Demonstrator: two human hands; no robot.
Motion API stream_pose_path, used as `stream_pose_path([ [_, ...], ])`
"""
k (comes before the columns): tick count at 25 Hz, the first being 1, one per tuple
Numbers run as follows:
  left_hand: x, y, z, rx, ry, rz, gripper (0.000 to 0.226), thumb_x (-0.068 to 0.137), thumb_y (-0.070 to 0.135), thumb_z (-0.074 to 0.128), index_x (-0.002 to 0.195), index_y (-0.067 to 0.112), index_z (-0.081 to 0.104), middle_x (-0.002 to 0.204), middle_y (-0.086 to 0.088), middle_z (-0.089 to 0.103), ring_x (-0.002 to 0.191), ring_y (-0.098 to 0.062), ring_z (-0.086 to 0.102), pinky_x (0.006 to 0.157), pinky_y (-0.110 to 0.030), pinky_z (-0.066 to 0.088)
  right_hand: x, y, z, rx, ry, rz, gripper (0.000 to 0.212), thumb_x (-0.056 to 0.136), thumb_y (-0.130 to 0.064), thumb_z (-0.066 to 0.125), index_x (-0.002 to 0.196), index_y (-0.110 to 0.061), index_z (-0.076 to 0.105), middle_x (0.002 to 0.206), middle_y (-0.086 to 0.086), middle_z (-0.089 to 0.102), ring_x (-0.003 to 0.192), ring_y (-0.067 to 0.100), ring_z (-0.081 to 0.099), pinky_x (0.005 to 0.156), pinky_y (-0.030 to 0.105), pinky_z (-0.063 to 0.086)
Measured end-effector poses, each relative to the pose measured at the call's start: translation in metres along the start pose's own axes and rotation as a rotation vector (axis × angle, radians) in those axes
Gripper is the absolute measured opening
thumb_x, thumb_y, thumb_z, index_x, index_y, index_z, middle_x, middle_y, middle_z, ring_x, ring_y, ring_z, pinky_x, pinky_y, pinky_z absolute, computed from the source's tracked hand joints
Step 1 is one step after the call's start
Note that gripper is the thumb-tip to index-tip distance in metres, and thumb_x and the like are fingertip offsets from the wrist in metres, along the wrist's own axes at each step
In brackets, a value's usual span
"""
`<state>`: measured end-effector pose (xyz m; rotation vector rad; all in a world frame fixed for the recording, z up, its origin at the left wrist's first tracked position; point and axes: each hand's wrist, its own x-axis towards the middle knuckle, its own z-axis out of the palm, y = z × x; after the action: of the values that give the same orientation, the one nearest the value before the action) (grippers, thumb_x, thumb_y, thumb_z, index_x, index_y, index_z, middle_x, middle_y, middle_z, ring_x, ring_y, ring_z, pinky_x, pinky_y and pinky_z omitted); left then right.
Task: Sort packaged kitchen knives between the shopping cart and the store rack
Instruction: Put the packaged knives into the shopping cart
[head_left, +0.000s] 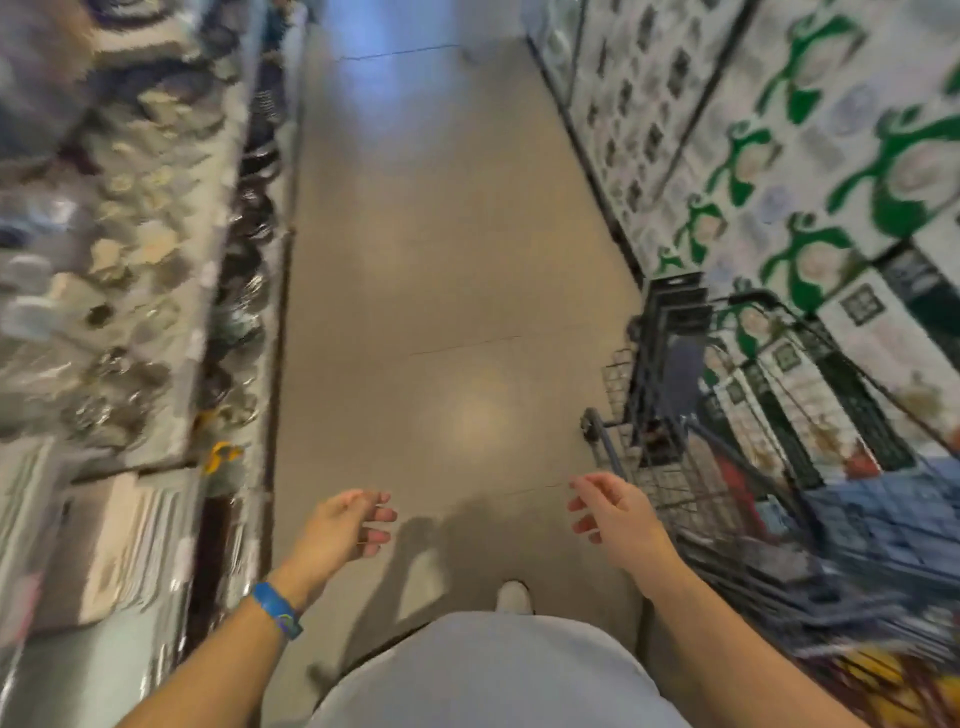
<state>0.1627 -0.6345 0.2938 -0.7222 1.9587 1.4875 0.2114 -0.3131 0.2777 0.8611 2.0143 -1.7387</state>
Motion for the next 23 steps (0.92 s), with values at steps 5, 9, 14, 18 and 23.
stream_pose_path([
  [5,0.062,0.083,0.081,0.255,-0.190,0.039,0.021,0.104,0.021,0.046,0.102,0.012,0.065,0.090,-0.006,0.073,0.059,-0.014,0.064,0.054,-0.022,0.049,0.018,0.027,-0.071,0.091,0.249,0.047,0.020,0.106,-0.035,0.054,0.098,-0.028,0.070,0.083,-0.011,0.076,0.066,0.011,0.072,0.055,0.023,0.049],
  [9,0.110,0.124,0.150,0.493,-0.344,0.040,0.025,0.104,0.024,0.046,0.104,0.014,0.069,0.096,-0.006,0.077,0.067,-0.017,0.068,0.060,-0.026,0.050,0.015,0.059,-0.097,0.225,0.433,0.126,0.019,0.104,-0.037,0.057,0.095,-0.032,0.073,0.085,-0.011,0.076,0.067,0.012,0.073,0.063,0.030,0.054],
  [14,0.174,0.185,0.249,0.745,-0.596,0.063,0.028,0.104,0.030,0.045,0.100,0.014,0.069,0.089,-0.002,0.076,0.064,-0.014,0.066,0.060,-0.026,0.048,0.029,0.051,-0.118,0.395,0.694,0.264,0.018,0.102,-0.037,0.059,0.092,-0.036,0.075,0.088,-0.006,0.078,0.069,0.016,0.072,0.056,0.025,0.050],
  [18,0.205,0.246,0.326,0.909,-0.819,0.201,0.029,0.104,0.031,0.045,0.101,0.017,0.070,0.089,-0.001,0.077,0.064,-0.014,0.068,0.058,-0.024,0.051,0.034,0.025,-0.127,0.413,0.805,0.297,0.018,0.103,-0.040,0.056,0.096,-0.047,0.071,0.092,-0.013,0.076,0.072,0.010,0.074,0.060,0.020,0.053],
  [23,0.216,0.273,0.401,1.075,-0.955,0.259,0.032,0.102,0.038,0.047,0.099,0.018,0.071,0.089,-0.001,0.077,0.061,-0.011,0.068,0.059,-0.026,0.050,0.036,0.033,-0.131,0.451,0.955,0.459,0.017,0.103,-0.035,0.057,0.108,-0.026,0.071,0.088,-0.009,0.075,0.065,0.000,0.069,0.063,0.018,0.049],
])
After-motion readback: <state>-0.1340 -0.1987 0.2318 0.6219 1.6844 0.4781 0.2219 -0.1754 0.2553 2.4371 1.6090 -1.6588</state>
